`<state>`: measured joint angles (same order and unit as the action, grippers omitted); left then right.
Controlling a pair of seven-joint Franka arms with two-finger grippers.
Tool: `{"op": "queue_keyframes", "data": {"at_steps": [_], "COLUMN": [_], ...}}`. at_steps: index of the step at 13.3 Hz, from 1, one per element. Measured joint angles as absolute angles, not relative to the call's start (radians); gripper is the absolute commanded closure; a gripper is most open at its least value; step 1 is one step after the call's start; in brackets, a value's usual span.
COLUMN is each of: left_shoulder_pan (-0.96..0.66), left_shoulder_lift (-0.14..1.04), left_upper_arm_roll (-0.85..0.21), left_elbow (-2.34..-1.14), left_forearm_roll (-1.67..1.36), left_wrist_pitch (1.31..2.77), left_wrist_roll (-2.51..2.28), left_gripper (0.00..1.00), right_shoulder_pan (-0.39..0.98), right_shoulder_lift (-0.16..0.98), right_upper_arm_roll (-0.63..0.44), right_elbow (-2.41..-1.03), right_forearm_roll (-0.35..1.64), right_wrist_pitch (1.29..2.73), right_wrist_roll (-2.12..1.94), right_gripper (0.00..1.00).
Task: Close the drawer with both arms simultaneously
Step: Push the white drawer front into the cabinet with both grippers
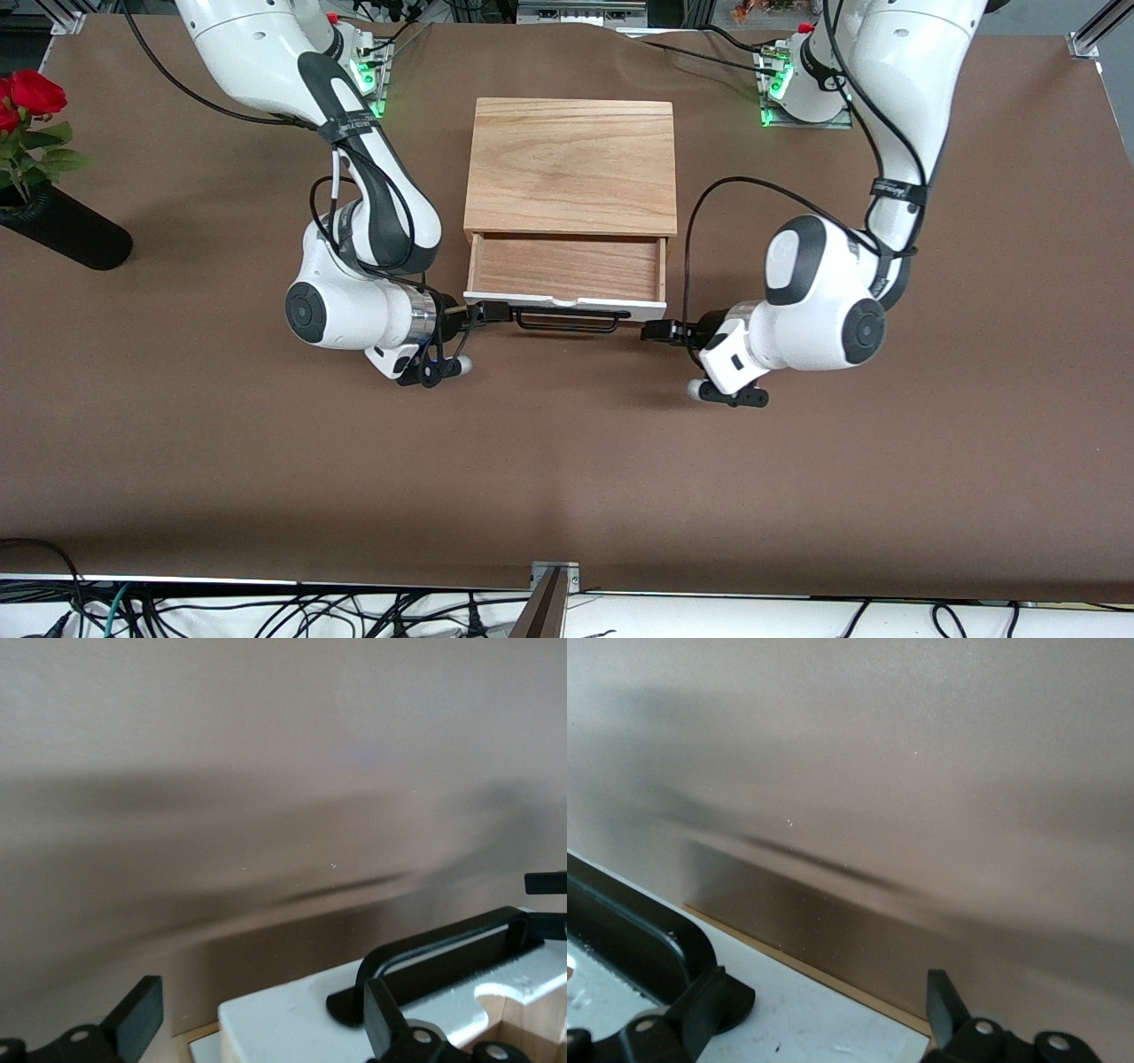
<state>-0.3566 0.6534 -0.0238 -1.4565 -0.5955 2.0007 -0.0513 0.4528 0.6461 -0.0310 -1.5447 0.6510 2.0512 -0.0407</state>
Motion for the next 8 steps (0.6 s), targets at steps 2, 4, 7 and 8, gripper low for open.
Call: {"op": "queue_keyframes", "data": {"at_steps": [2, 4, 7, 8], "left_shoulder_pan": [-0.379, -0.381, -0.383, -0.387], "left_shoulder_lift": [0.666, 0.667, 0.667, 0.667], "left_upper_arm_roll": [-0.025, -0.032, -0.054, -0.060], "left_elbow": [-1.456, -1.455, -1.455, -1.455], "left_forearm_roll": [-0.596, -0.596, -0.596, -0.596], "left_wrist_pitch": [2.014, 2.010, 1.969, 1.930], "left_wrist_roll": [-0.060, -0.061, -0.066, -0.066], "left_gripper": [0.00, 0.00, 0.00, 0.00], "right_shoulder_pan": [0.452, 0.452, 0.452, 0.452], "right_shoulder_lift": [0.643, 0.633, 0.620, 0.612], "right_upper_arm_roll": [-0.032, -0.033, -0.033, -0.033], "right_elbow": [-1.546, -1.556, -1.572, -1.585], "right_forearm_roll": [0.654, 0.658, 0.662, 0.665], "right_wrist_pitch": [2.024, 1.992, 1.955, 1.948], "right_wrist_roll": [-0.036, -0.028, 0.026, 0.037], "right_gripper": [0.00, 0.00, 0.00, 0.00]}}
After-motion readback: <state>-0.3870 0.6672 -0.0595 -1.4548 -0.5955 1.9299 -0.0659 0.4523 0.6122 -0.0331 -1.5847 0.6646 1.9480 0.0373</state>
